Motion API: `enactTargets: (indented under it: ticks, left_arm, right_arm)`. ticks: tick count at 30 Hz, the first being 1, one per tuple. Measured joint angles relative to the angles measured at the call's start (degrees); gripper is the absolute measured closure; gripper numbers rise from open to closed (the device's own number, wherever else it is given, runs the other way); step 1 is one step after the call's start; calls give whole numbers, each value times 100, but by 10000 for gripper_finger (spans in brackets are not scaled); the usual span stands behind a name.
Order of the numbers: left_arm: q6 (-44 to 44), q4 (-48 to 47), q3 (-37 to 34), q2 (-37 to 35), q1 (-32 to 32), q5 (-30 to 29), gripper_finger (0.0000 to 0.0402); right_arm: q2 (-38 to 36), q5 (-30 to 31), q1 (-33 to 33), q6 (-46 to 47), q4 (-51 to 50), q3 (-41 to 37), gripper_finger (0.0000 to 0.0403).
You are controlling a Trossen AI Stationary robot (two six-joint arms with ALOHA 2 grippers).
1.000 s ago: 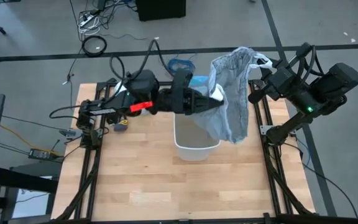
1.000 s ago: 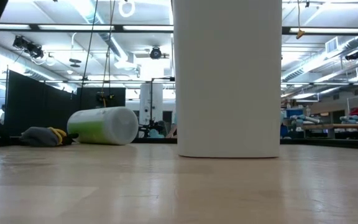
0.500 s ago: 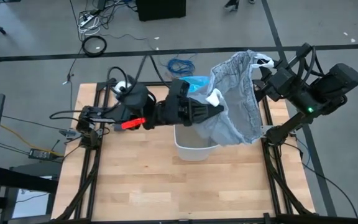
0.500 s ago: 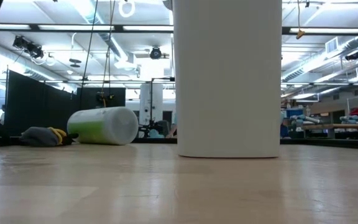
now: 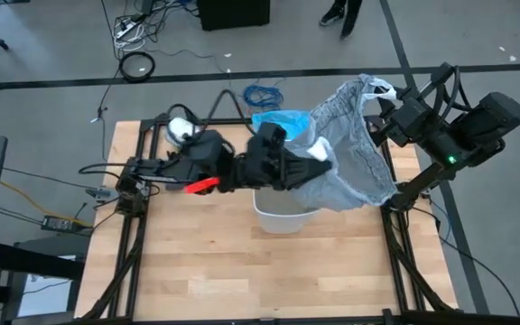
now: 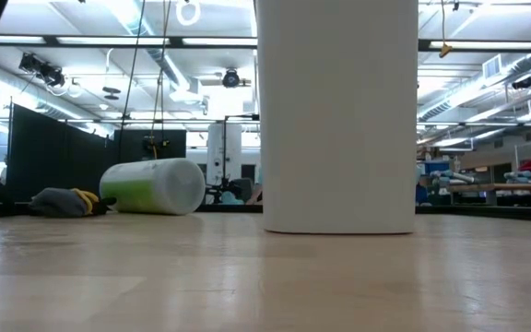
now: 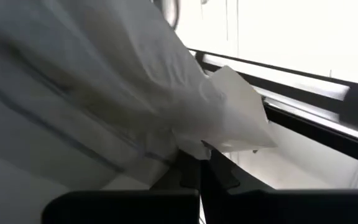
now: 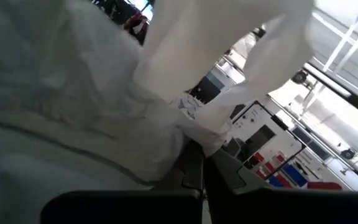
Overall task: Place trash/remove bag and relplace
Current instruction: Put the gray trash bag into the trash bin
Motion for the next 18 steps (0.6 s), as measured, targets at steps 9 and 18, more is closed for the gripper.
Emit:
enactTargets:
  ticks: [9,18]
  left_arm:
    - [226,32,8,-50,-5,-265,401]
    - [106,-1051,2,-40,263,740,401]
  right_arm:
    - [2,-15,0,-4,-4,0,403]
    - [-2,-35,-88,-54,-2,0,403]
